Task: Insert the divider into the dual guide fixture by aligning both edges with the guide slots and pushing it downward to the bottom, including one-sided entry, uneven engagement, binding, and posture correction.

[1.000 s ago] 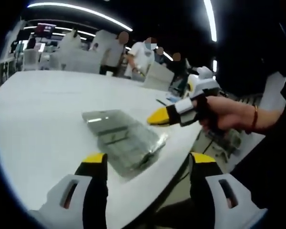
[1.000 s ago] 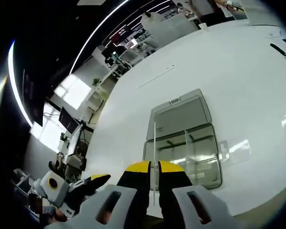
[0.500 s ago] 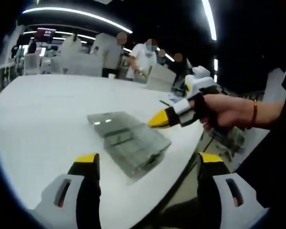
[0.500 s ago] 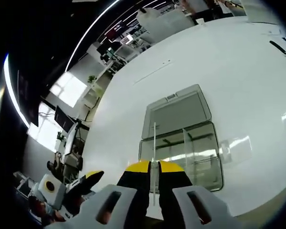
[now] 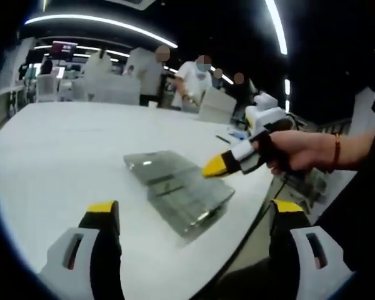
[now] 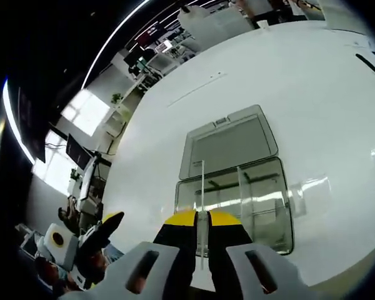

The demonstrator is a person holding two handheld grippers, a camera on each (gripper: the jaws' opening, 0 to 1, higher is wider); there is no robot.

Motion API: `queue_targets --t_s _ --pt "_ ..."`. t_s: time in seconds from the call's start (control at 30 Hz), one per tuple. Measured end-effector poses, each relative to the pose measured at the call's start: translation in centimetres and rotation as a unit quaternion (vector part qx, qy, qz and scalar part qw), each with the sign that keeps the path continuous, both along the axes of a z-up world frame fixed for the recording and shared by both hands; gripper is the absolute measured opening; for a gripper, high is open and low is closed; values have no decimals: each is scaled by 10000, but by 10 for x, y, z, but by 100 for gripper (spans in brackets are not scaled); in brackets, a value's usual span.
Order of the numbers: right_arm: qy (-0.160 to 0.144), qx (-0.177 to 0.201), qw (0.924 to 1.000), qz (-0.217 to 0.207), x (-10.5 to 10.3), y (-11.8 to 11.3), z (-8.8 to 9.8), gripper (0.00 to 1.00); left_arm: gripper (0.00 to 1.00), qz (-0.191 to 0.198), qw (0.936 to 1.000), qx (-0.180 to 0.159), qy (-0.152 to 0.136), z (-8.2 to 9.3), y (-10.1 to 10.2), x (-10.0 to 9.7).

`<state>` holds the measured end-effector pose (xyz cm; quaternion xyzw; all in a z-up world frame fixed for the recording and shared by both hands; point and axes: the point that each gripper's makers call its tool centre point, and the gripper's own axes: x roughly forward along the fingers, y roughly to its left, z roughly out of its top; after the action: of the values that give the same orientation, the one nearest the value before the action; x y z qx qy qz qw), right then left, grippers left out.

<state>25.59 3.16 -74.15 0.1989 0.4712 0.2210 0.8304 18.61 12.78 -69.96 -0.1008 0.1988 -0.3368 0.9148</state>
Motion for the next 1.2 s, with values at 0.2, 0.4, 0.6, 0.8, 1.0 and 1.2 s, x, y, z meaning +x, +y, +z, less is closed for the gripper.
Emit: queue_targets --t_s 0.2,0.4,0.6,0.8,1.0,1.2 --pt "-2 -103 9999 38 3 0 -3 0 97 -49 10000 -10 57 -3 -1 0" --pt "-52 -204 9998 -15 6 1 -6 0 96 -50 9999 -47 82 -3 0 0" --pt "-89 -190 9997 -94 7 3 -6 0 96 -29 9999 -47 123 -5 6 3" --pt "-100 -254 9995 -144 7 3 -10 0 95 -56 9999 -67 131 -5 6 6" --pt "-114 -313 9993 -196 7 3 -13 0 95 -110 9998 -71 140 -4 6 6" --pt "-259 -431 9984 -240 6 5 -10 0 94 -107 9997 -94 201 -7 11 7"
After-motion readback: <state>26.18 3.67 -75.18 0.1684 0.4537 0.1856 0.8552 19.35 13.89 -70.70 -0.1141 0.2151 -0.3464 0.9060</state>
